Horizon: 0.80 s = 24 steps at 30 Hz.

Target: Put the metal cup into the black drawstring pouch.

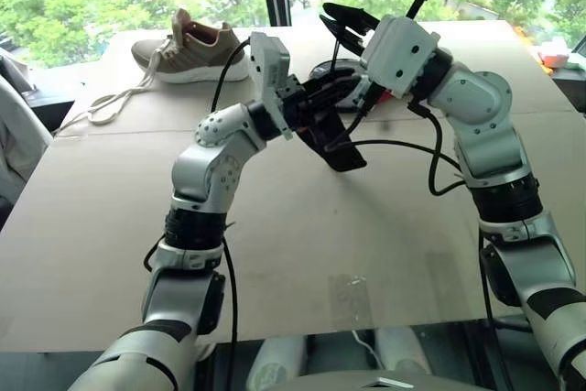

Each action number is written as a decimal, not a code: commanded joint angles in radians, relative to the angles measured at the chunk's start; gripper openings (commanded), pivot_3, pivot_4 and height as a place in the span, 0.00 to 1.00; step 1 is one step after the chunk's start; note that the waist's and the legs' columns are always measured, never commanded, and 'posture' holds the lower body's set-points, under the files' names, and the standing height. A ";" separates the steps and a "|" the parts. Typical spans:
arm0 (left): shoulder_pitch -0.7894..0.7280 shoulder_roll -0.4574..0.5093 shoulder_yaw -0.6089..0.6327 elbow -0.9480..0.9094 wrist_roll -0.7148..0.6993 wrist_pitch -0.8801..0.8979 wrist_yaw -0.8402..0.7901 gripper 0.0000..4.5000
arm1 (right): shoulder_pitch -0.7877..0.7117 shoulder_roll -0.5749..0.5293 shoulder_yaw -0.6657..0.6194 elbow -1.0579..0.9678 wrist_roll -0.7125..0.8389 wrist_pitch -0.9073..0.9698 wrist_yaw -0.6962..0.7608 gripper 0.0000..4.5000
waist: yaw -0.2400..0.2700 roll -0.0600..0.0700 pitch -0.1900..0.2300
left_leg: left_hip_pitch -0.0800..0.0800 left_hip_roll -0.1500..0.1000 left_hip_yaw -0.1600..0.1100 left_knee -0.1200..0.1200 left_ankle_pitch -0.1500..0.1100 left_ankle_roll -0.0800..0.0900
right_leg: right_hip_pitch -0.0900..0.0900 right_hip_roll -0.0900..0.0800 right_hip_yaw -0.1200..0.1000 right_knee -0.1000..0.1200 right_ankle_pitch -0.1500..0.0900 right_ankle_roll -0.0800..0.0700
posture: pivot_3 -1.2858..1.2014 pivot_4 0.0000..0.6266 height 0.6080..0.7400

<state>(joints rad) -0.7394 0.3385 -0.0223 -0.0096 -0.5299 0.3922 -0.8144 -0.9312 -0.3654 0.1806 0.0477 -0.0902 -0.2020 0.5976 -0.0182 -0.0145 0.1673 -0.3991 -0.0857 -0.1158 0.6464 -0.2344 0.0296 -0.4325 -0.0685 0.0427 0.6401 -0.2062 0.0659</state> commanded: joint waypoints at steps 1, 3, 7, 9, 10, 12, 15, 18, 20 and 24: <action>0.024 0.038 -0.030 0.003 0.084 -0.057 -0.017 0.05 | -0.064 0.013 -0.089 -0.037 0.053 0.030 -0.059 0.00 | 0.000 0.000 0.000 | 0.000 0.000 0.000 0.000 0.000 0.000 | 0.000 0.000 0.000 0.000 0.000 0.000 | 0.52 0.24 0.97; 0.038 0.050 -0.035 0.023 0.111 -0.067 -0.016 0.05 | -0.092 0.021 -0.127 -0.029 0.078 0.049 -0.091 0.00 | 0.001 0.000 0.000 | 0.000 0.000 0.000 0.000 0.000 0.000 | 0.000 0.000 0.000 0.001 0.000 0.000 | 0.52 0.24 0.97; 0.062 0.070 -0.038 0.063 0.156 -0.086 -0.022 0.05 | -0.150 0.048 -0.216 -0.009 0.143 0.078 -0.173 0.00 | 0.001 0.000 0.000 | 0.000 0.000 -0.001 0.000 0.000 0.000 | 0.000 0.000 0.000 0.001 0.000 0.000 | 0.52 0.24 0.97; 0.076 0.090 -0.046 0.086 0.185 -0.095 -0.031 0.05 | -0.181 0.068 -0.267 0.003 0.178 0.089 -0.226 0.00 | 0.001 0.000 0.000 | 0.000 0.000 -0.001 0.000 0.000 0.000 | 0.000 0.000 0.000 0.001 0.000 0.000 | 0.52 0.24 0.97; 0.081 0.096 -0.050 0.093 0.194 -0.099 -0.035 0.05 | -0.190 0.073 -0.282 0.006 0.189 0.093 -0.245 0.00 | 0.001 0.000 0.000 | 0.000 0.000 0.000 0.000 0.000 0.000 | 0.000 0.000 0.000 0.001 0.000 0.000 | 0.52 0.24 0.97; 0.097 0.111 -0.054 0.102 0.204 -0.095 -0.039 0.05 | -0.214 0.094 -0.333 0.012 0.240 0.119 -0.300 0.00 | 0.001 0.000 0.000 | 0.000 0.000 0.000 0.000 0.000 0.000 | 0.000 -0.001 0.000 0.001 0.000 0.000 | 0.52 0.24 0.97; 0.108 0.114 -0.046 0.108 0.198 -0.088 -0.037 0.05 | -0.227 0.115 -0.367 0.010 0.310 0.166 -0.336 0.00 | 0.000 0.000 0.000 | 0.000 0.000 -0.001 0.000 0.000 0.000 | 0.000 -0.001 0.000 0.001 0.000 0.000 | 0.52 0.24 0.97; 0.114 0.109 -0.030 0.094 0.161 -0.079 -0.058 0.16 | -0.219 0.111 -0.345 0.000 0.323 0.184 -0.326 0.00 | 0.000 0.000 0.000 | 0.000 0.000 0.000 0.000 0.000 0.000 | 0.000 -0.001 0.000 0.001 0.000 0.000 | 0.52 0.24 0.97; 0.118 0.106 -0.020 0.074 0.127 -0.051 -0.070 0.34 | -0.211 0.111 -0.322 -0.014 0.335 0.190 -0.303 0.00 | -0.002 0.001 0.000 | 0.000 0.000 0.000 0.000 0.000 0.000 | 0.000 -0.001 0.000 0.001 0.000 0.000 | 0.52 0.24 0.97; 0.125 0.095 -0.003 0.059 0.113 -0.028 -0.050 0.71 | -0.196 0.122 -0.268 -0.077 0.397 0.247 -0.223 0.00 | -0.004 0.001 0.000 | 0.000 0.000 -0.001 -0.001 0.000 0.000 | -0.001 -0.001 -0.001 0.001 0.000 0.000 | 0.52 0.24 0.97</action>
<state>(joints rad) -0.6140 0.4275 -0.0470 0.0609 -0.4059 0.3507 -0.8671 -1.0863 -0.2395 -0.0778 0.0556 0.2621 0.0372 0.3506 -0.0222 -0.0135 0.1670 -0.3991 -0.0860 -0.1165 0.6457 -0.2345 0.0298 -0.4333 -0.0692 0.0418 0.6413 -0.2062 0.0658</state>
